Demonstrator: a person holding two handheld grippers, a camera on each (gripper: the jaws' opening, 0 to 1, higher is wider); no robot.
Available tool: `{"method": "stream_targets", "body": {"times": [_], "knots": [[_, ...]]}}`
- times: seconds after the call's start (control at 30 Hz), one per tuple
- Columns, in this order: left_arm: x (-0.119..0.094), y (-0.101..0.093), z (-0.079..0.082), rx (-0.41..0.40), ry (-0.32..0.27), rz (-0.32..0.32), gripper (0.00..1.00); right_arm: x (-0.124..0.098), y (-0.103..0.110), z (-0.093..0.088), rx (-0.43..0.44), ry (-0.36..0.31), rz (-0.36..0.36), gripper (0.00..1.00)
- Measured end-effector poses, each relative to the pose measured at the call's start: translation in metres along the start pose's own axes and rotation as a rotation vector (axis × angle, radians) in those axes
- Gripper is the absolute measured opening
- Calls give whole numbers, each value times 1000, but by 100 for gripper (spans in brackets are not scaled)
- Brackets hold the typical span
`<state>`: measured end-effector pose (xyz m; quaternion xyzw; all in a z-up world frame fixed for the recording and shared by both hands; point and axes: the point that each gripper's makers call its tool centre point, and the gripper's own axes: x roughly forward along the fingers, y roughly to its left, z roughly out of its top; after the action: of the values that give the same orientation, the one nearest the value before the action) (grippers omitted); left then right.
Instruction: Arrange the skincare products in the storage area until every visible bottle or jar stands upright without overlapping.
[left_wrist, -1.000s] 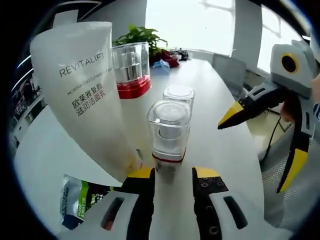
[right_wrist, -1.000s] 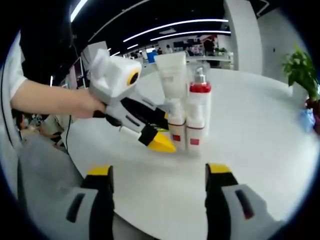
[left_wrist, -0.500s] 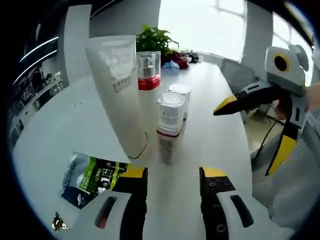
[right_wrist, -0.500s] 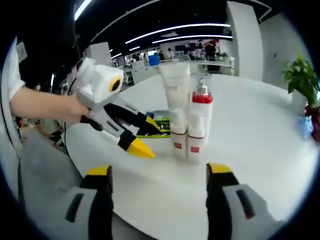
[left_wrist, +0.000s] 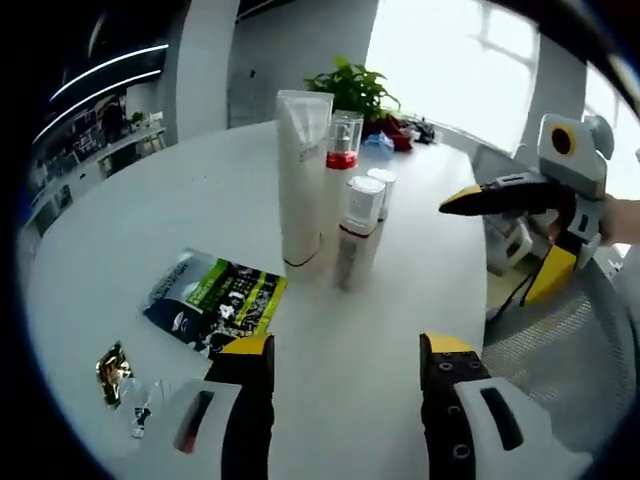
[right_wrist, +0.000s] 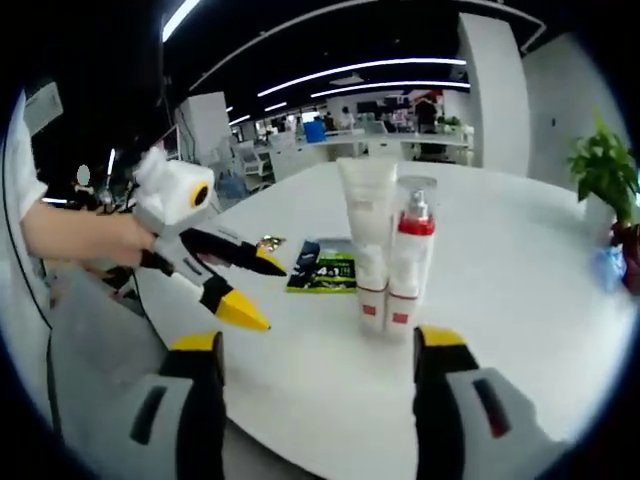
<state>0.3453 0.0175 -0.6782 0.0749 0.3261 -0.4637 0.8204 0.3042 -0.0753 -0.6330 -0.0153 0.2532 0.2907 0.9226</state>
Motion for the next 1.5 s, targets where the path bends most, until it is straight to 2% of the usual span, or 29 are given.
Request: {"method": "stream_targets", "body": {"times": [0.27, 0.53, 0.7, 0.93, 1.07, 1.4, 1.5], "knots": [[-29, 4, -11, -74, -34, 64, 67, -3, 7, 5, -7, -15, 8, 79], [-58, 1, -22, -126, -64, 109, 72, -6, 18, 9, -29, -24, 18, 79], [-80, 0, -28, -174, -105, 155, 77, -10, 24, 11, -38, -28, 22, 79], [-106, -5, -38, -213, -134, 198, 84, -14, 32, 8, -10, -41, 25, 79], [-119, -3, -45, -236, -149, 243, 91, -16, 35, 5, -4, -41, 20, 80], [-144, -6, -65, -280, -155, 307, 93, -19, 40, 6, -10, -60, 8, 82], [-146, -6, -62, -266, -158, 320, 94, -19, 39, 6, -3, -63, 10, 83]]}}
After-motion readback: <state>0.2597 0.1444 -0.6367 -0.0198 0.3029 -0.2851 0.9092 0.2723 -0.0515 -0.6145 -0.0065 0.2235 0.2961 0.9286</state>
